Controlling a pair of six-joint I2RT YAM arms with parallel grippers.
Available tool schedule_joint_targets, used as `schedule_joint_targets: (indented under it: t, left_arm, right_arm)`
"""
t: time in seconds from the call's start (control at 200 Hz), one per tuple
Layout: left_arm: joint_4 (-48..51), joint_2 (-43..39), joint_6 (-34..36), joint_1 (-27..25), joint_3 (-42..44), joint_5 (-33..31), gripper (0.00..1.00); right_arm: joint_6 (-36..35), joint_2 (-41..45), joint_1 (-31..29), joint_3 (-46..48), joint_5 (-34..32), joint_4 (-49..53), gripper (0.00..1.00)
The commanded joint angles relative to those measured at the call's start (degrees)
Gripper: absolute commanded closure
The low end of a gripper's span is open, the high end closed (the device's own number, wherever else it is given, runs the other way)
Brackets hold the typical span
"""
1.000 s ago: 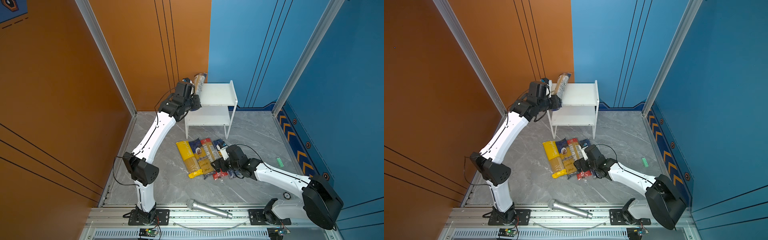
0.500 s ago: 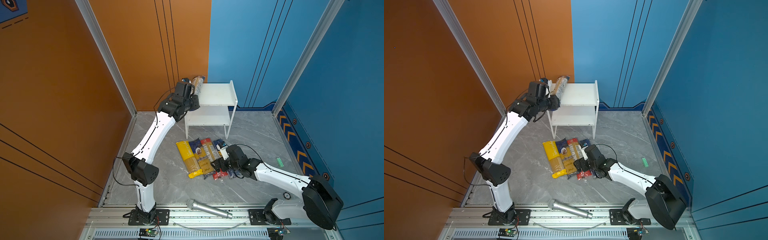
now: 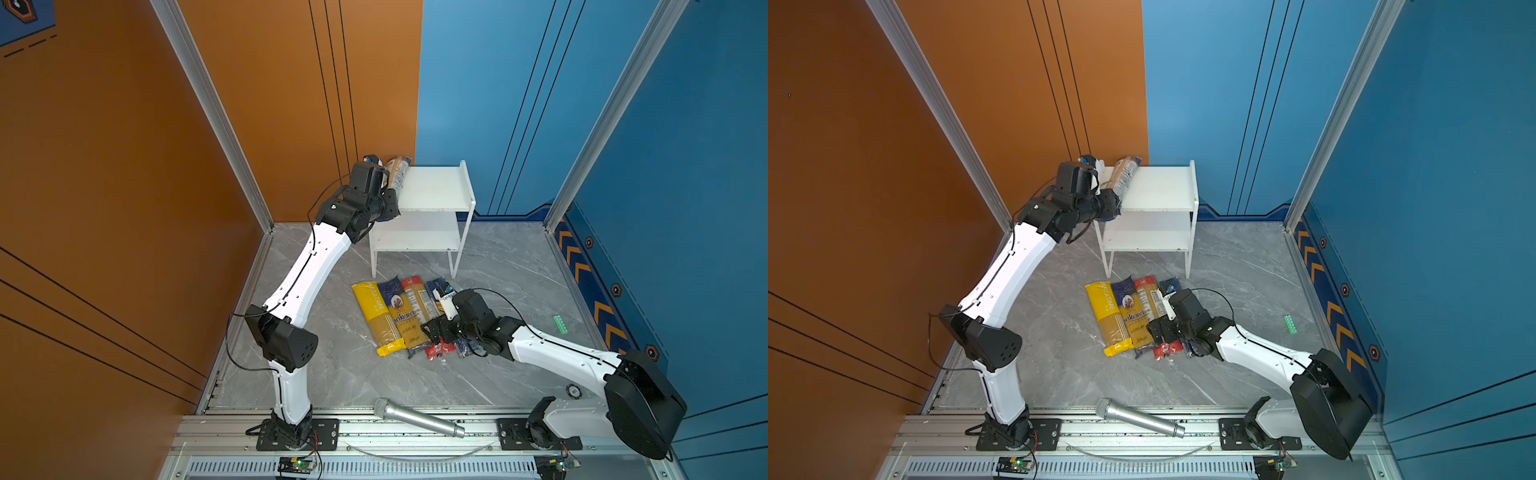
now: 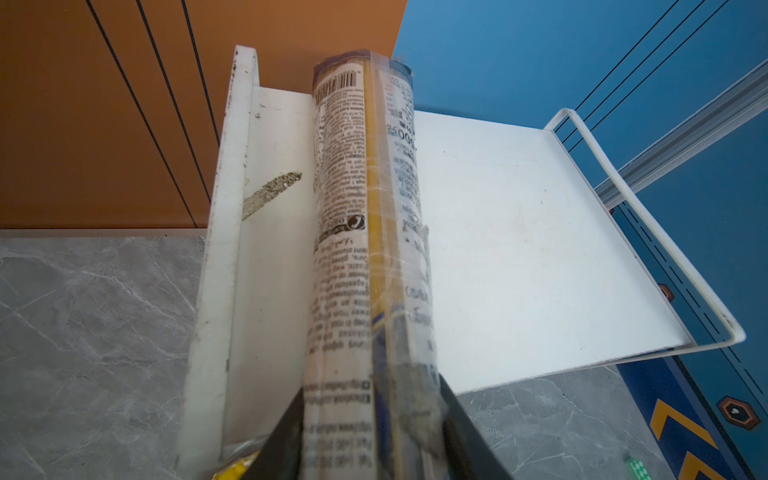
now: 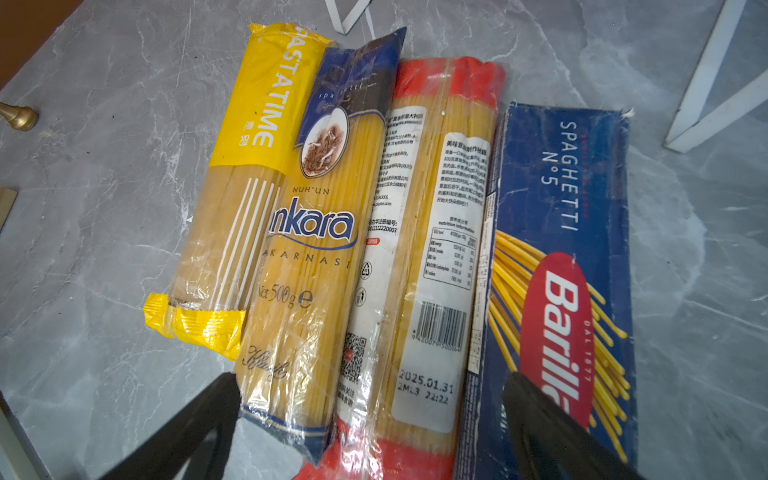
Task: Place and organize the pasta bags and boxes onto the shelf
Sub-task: 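Tip the clear bag over to lie flat on the top tier with the left gripper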
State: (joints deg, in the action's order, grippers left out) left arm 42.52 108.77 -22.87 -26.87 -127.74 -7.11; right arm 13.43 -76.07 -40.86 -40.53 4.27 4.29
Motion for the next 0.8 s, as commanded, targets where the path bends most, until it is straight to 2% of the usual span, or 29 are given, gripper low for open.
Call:
schedule_joint_targets:
  t: [0.0, 0.651, 0.671, 0.791]
  left_arm:
    - [-1.0, 0.57, 0.86, -0.44, -2.25, -1.75, 0.58]
    - [-0.96, 1.71, -0.21, -3.49, -1.24, -8.61, 0.65]
    - [-0.95, 1.71, -0.32, -3.53, -1.11, -8.89, 0.65]
    - [-0.95, 1.77, -0.68, -3.67, -1.08, -9.91, 0.65]
  right_arm:
    - [0.54, 0.32, 0.24, 0.11, 0.21, -0.78, 0.04]
    - [0.22, 1.75, 0.25, 1.2, 0.38, -0.61, 0.03]
    - [0.2, 1.9, 1.89, 1.37, 0.42, -0.6, 0.03]
    - [0.28, 3.09, 2.36, 2.27, 0.39, -0.6, 0.03]
